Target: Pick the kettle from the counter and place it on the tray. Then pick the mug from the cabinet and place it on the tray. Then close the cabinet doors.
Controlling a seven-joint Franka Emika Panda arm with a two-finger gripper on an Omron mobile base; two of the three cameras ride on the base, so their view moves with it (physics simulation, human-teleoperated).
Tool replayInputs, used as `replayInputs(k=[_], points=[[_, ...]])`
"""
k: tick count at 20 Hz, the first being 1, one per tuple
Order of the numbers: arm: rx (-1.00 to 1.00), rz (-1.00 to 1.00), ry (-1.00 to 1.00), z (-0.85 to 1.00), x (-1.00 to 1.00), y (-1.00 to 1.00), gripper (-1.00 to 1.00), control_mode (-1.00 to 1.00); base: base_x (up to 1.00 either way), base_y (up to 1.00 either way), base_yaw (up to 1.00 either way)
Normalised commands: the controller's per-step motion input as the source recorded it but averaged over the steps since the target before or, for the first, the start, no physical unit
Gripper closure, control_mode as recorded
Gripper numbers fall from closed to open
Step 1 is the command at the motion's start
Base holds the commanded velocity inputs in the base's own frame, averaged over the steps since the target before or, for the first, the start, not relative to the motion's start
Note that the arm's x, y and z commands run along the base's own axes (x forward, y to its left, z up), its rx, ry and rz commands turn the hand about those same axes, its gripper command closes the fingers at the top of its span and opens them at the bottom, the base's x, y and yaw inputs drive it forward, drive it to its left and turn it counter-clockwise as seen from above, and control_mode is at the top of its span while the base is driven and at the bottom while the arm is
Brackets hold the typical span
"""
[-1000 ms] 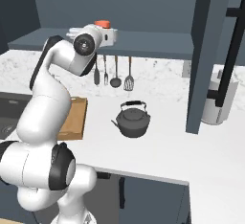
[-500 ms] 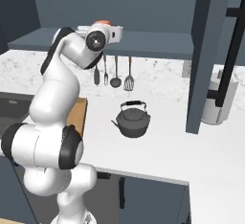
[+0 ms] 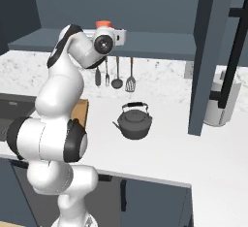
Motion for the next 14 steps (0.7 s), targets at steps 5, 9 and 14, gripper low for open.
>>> replayInputs(k=[5,9,14], points=[[0.01,0.04,0.0,-0.02,0.28,0.0,-1.0,-1.0,0.0,0.0,0.0],[0.01,0.05,0.0,0.0,0.27,0.0,-1.0,-1.0,0.0,0.0,0.0],[0.0,0.01,0.0,-0.02,0.22,0.0,1.0,-1.0,0.0,0.0,0.0]])
